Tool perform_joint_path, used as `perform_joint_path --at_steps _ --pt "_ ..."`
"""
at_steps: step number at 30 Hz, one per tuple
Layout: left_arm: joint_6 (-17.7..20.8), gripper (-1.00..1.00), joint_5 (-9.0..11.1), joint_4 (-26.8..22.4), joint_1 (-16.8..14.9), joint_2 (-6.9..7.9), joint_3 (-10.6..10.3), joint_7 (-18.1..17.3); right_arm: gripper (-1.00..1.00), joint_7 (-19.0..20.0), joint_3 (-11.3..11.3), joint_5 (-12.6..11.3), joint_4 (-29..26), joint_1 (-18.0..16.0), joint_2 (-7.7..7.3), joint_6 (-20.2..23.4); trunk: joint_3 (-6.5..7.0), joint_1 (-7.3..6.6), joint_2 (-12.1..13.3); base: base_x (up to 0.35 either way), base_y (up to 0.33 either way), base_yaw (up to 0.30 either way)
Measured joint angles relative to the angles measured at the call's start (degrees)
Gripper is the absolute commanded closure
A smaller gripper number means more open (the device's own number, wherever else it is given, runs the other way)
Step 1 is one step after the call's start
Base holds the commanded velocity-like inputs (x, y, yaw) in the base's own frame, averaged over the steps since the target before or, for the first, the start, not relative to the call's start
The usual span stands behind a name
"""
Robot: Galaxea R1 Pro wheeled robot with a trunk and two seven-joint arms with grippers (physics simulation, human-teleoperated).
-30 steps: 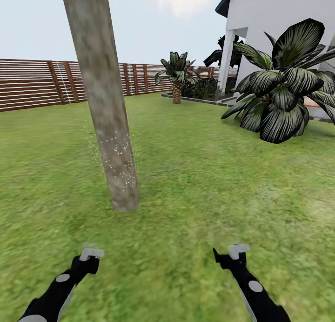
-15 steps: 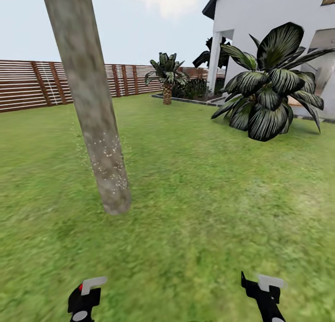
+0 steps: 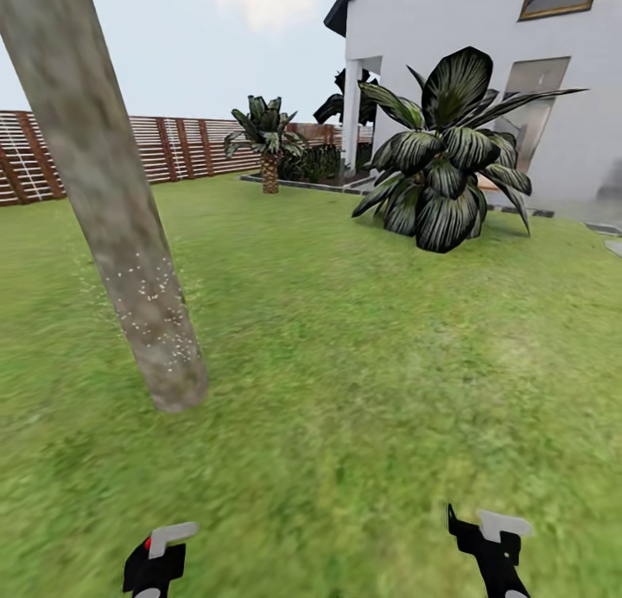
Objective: In the garden, pick up the pesticide atomizer on the floor and spray pesticide onto both trees until each tree trunk is fully covered.
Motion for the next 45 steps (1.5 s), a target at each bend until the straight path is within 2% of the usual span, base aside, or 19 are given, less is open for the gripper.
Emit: perform_joint_path --at_steps 2,6,9,13,24,27,31,45 --pt "-0.04 1.0 -0.01 -0.15 0.05 -0.02 -0.05 0.0 -1.0 0.0 0.0 0.0 0.03 0.0 0.02 0.01 -0.06 0.0 0.0 0.0 0.0 -0.3" --pt "0.09 1.0 -0.08 -1.45 0.02 -0.3 -0.19 -0.13 -1.0 0.0 0.0 0.0 0.11 0.0 -0.02 0.05 0.54 -0.87 1.59 0.0 0.0 -0.3" --pt "0.29 1.0 -0.04 -1.55 0.02 -0.96 -0.24 -0.26 -1.0 0.0 0.0 0.0 0.2 0.0 -0.01 0.08 0.98 -1.53 2.79 0.0 0.0 -0.3" --pt "0.0 1.0 -0.15 -0.26 0.07 -2.66 -0.27 -0.39 -1.0 -0.01 0.0 0.0 1.65 0.01 -0.08 0.09 1.58 -2.41 4.4 0.0 0.0 -0.3" --pt "-0.24 1.0 -0.02 -0.02 0.15 -2.72 -0.14 -0.12 -1.0 -0.08 -0.01 0.0 3.06 0.0 -0.12 0.09 3.47 -4.83 8.81 0.0 0.0 -0.3" --pt "-0.32 1.0 -0.06 -0.01 0.16 -2.86 -0.18 -0.14 -1.0 -0.08 -0.04 0.0 3.48 0.0 -0.15 0.09 3.47 -4.83 8.82 -0.002 -0.01 -0.3" --pt "-0.4 1.0 -0.03 -1.36 1.92 -2.93 -0.21 -0.02 -1.0 -0.08 -0.06 0.0 4.94 0.0 -0.16 0.1 3.47 -4.83 8.83 -0.07 -0.207 -0.3" --pt "-0.5 1.0 -0.06 -1.22 2.09 -2.97 -0.27 -0.11 -1.0 -0.08 -0.02 0.0 5.11 0.0 -0.08 0.1 3.47 -4.82 8.83 -0.095 -0.26 -0.3"
